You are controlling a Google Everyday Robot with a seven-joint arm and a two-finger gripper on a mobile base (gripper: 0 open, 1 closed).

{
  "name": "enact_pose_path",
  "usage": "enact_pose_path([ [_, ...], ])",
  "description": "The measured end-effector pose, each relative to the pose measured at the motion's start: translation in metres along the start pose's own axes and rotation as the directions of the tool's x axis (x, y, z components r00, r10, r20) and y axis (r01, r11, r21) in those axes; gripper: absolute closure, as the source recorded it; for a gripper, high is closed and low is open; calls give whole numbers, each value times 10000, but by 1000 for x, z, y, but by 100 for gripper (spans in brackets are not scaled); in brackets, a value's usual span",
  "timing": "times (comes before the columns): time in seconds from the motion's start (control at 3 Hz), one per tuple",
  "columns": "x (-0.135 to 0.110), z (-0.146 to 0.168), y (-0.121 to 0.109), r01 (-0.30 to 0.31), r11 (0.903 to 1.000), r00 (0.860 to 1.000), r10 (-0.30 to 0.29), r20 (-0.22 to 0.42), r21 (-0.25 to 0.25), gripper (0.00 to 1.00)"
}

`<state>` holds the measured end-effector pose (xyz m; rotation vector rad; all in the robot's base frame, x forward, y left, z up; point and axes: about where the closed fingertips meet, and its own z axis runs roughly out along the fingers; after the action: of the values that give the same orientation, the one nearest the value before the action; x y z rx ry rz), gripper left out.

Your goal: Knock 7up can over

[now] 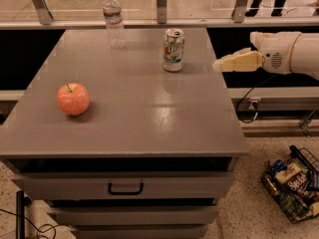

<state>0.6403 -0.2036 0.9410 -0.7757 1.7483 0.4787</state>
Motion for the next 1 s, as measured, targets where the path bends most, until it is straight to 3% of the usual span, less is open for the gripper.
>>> enact_pose_path([
  [0.33,-12,36,2,144,9997,9982,-133,584,-195,0],
  [1.0,-25,101,15,-287,9973,9882,384,1480,-672,0],
])
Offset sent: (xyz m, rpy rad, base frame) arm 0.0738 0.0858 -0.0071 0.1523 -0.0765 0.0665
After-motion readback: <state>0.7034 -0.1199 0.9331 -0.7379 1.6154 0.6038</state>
